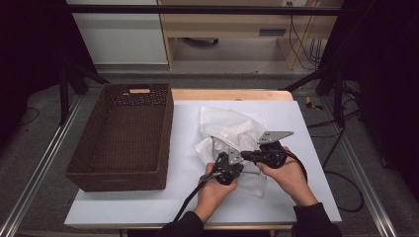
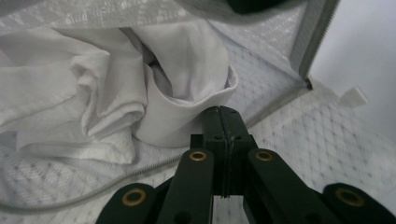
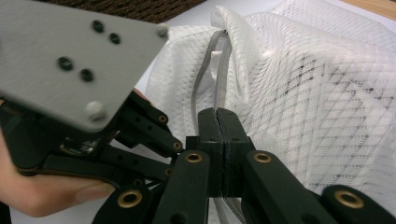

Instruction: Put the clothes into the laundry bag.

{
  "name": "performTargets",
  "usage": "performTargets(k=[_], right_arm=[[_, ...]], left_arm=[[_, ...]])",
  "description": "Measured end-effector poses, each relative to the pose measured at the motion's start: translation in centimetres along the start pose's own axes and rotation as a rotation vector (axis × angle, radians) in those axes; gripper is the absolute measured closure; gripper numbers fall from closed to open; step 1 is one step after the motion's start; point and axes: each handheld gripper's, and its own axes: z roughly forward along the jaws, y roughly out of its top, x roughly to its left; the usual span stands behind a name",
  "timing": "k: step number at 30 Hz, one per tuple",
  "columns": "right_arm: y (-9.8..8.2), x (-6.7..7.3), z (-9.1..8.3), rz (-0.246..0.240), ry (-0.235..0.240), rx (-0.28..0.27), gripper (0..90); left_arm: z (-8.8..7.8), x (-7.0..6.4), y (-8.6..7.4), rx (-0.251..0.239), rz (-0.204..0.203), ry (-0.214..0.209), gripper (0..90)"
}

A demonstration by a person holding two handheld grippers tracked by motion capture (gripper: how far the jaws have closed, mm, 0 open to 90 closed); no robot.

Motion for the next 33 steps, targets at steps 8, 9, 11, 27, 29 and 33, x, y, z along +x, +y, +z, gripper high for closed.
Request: performTargets(k=[8, 9, 11, 27, 29, 33], right_arm=[[-0.1, 0.0, 0.0, 0.0, -0.001, -0.001, 89.8], [-0.1, 0.0, 0.0, 0.0, -0.001, 0.0, 89.9], [-0.1, 0.0, 0.0, -0.002, 0.001, 0.003, 89.9], [-0.2, 0.2, 0.4, -0.011, 0.012, 0.018, 89.9], [-0.3, 0.2, 0.4, -0.011, 0.011, 0.021, 89.8], [-0.3, 0.2, 0.4, -0.01, 0.012, 0.024, 89.8]], left_arm=[[0.7, 0.3, 0.4, -0.004, 0.008, 0.036, 90.0], [0.9, 0.5, 0.4, -0.007, 0.0, 0.044, 90.0], [1.0, 0.9, 0.5, -0.008, -0.017, 0.05, 90.0], [2.1, 2.7, 1.6, -0.029, -0.063, 0.103, 90.0], [2.1, 3.0, 1.6, -0.031, -0.07, 0.113, 90.0], [2.1, 3.5, 1.5, -0.021, -0.085, 0.113, 90.0]])
